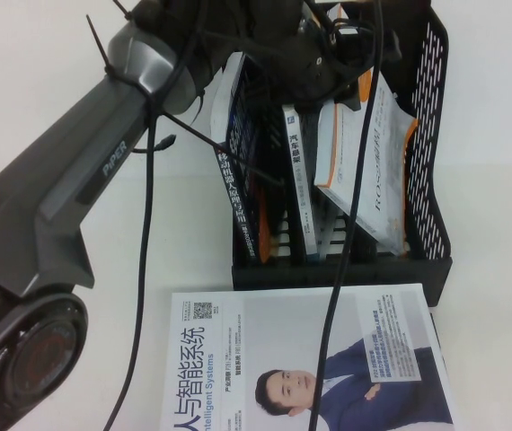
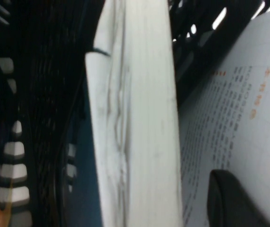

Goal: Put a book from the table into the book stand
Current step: Place the book on the book shelf

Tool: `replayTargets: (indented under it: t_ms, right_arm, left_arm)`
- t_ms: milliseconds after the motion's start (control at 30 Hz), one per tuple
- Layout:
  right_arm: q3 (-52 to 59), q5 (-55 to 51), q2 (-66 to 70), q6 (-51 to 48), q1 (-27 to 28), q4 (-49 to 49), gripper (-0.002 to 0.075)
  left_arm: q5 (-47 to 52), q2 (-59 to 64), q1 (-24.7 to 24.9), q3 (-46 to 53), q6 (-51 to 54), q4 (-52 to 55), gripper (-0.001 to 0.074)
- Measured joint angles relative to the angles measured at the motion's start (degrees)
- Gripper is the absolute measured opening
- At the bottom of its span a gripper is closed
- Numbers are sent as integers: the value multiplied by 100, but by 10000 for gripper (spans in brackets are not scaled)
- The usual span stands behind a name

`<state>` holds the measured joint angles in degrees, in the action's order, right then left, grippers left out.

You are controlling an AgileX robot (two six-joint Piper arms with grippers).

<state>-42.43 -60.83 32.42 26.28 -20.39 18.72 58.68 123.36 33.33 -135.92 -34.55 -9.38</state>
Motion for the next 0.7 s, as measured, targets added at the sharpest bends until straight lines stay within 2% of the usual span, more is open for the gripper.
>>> replayTargets:
  t_ms: [433,500,700]
  right_arm:
    - [237,212,0,-54,0,-312,-1]
    - [237,270,0,-127,0,-397,-1]
    - [237,490,0,-250,0,-645,-1]
  left_arm:
    - [-59,64,47,0,-330,230,119]
    - [-72,64,47,0,-357,230,157]
    - [-363,69,17,0,-416,394,375]
